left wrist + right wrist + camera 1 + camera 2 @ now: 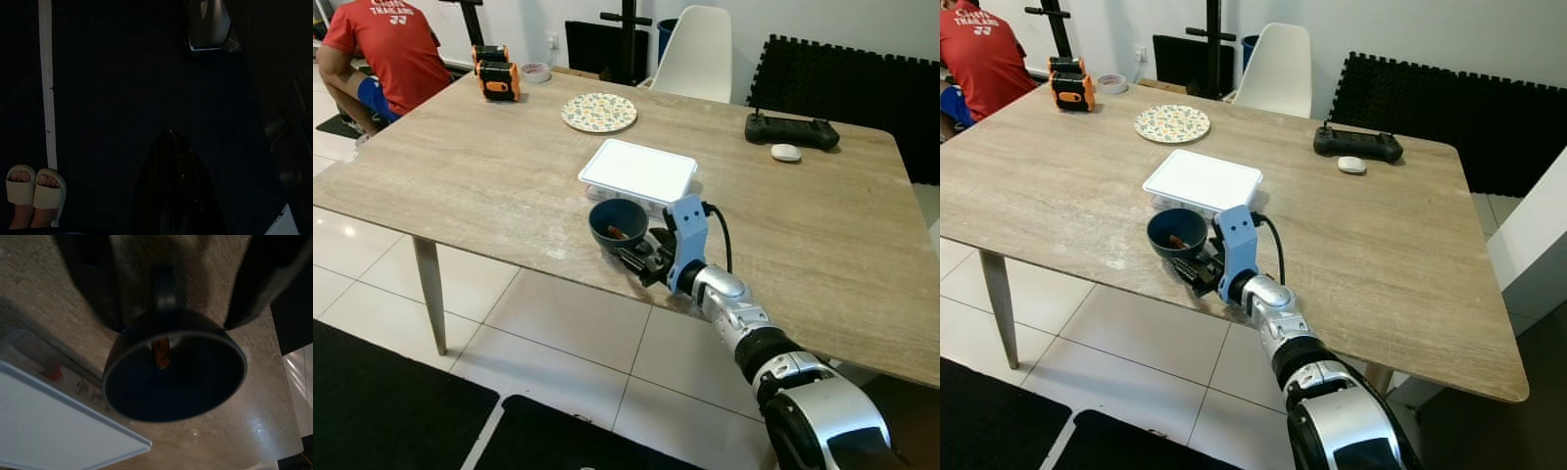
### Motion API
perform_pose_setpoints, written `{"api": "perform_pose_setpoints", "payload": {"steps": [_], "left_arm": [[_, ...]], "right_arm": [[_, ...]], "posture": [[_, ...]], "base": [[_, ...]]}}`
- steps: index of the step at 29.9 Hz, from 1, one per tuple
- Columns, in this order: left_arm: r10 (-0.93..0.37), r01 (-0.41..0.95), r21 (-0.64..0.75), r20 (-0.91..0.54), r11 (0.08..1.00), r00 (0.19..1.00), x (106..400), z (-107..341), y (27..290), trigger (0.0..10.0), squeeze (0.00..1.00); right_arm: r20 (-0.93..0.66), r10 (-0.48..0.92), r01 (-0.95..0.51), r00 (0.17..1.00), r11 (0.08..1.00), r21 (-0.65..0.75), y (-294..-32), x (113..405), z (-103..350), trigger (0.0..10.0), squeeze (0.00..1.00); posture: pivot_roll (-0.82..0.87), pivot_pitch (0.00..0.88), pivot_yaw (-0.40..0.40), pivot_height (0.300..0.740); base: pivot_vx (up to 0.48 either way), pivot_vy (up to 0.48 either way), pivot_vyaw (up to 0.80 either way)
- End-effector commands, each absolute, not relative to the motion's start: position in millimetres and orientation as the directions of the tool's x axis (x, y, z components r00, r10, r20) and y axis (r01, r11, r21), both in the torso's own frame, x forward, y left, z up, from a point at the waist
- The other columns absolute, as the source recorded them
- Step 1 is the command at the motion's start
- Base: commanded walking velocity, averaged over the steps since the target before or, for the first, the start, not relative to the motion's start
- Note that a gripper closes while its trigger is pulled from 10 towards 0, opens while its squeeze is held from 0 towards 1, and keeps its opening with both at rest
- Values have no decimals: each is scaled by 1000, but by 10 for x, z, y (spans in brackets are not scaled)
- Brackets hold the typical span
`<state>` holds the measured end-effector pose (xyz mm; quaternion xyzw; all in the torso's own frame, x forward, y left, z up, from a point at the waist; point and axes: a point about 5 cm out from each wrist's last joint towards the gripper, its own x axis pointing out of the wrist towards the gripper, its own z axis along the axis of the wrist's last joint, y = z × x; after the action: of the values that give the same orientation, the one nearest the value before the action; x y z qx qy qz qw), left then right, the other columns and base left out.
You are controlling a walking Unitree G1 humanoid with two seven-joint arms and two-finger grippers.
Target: Restocking fridge
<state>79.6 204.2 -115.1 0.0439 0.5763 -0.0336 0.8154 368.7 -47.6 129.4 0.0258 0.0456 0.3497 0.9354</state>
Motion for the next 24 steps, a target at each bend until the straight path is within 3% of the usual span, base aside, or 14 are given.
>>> {"api": "perform_pose_setpoints", "payload": {"steps": [1,2,24], "left_arm": [[-29,113,14,-929,993,370,874,-1136,1999,10000,0],[-29,113,14,-929,993,370,872,-1136,2000,10000,0],[-24,108,18,-926,994,377,895,-1129,2011,10000,0]], "right_arm": [[-74,662,-657,746,750,79,-458,3676,1270,1059,0],[-76,664,-659,744,748,75,-451,3674,1268,0,0],[-53,686,-684,726,728,54,-415,3674,1308,0,0]], "posture": [[-39,99,-75,740],[-39,99,-75,740],[-22,80,-79,740]], "base": [[0,0,0],[0,0,0],[0,0,0]]}}
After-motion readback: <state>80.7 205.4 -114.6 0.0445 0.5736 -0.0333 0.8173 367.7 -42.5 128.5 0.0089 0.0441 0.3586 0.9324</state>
